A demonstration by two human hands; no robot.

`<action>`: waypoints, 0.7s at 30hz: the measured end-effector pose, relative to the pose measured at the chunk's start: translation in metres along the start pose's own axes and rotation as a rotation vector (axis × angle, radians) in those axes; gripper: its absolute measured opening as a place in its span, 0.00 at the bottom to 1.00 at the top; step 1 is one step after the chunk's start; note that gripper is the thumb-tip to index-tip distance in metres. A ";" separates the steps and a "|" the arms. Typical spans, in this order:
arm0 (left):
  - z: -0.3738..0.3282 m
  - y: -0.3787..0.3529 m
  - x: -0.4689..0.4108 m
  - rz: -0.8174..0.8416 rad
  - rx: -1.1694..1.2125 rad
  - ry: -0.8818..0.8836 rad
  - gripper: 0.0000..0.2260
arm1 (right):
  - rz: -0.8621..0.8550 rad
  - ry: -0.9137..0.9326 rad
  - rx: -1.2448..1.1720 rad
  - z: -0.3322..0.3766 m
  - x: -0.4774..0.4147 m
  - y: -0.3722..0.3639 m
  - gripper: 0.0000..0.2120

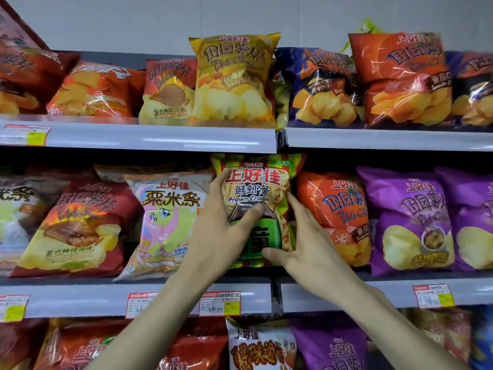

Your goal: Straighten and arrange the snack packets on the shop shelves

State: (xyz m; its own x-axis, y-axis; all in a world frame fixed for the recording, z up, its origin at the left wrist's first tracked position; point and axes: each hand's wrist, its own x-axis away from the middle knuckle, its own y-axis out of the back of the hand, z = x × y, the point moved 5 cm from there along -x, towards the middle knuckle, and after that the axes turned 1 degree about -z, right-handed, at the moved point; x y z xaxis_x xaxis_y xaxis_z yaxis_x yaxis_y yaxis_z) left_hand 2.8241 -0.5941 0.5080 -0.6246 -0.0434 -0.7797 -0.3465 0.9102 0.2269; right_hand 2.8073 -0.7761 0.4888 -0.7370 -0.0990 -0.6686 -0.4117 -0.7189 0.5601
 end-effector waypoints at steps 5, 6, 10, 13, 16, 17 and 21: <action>0.020 -0.008 0.012 0.085 0.013 -0.036 0.41 | -0.016 -0.041 0.005 -0.019 0.002 -0.016 0.55; 0.023 -0.009 0.014 0.090 0.012 -0.047 0.41 | -0.009 -0.042 0.004 -0.021 0.002 -0.019 0.55; 0.027 -0.009 0.021 0.080 -0.089 -0.086 0.41 | 0.044 -0.027 0.010 -0.026 0.001 -0.028 0.54; 0.027 -0.008 0.023 0.117 -0.169 -0.092 0.41 | 0.083 -0.031 -0.001 -0.030 0.005 -0.029 0.55; 0.024 -0.008 0.021 0.146 -0.262 -0.089 0.42 | 0.157 -0.041 -0.018 -0.034 0.009 -0.029 0.54; 0.023 -0.009 0.021 0.152 -0.283 -0.081 0.42 | 0.185 -0.039 -0.011 -0.035 0.010 -0.029 0.53; 0.019 -0.011 0.021 0.135 -0.333 -0.070 0.41 | 0.232 -0.019 0.086 -0.028 0.014 -0.026 0.50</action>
State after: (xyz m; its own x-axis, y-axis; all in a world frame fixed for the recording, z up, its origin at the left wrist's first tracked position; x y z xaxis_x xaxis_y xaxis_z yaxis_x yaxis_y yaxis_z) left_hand 2.8278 -0.5967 0.4780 -0.6346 0.1071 -0.7654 -0.4805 0.7210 0.4993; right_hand 2.8228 -0.7779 0.4506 -0.8267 -0.2408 -0.5085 -0.2740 -0.6172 0.7376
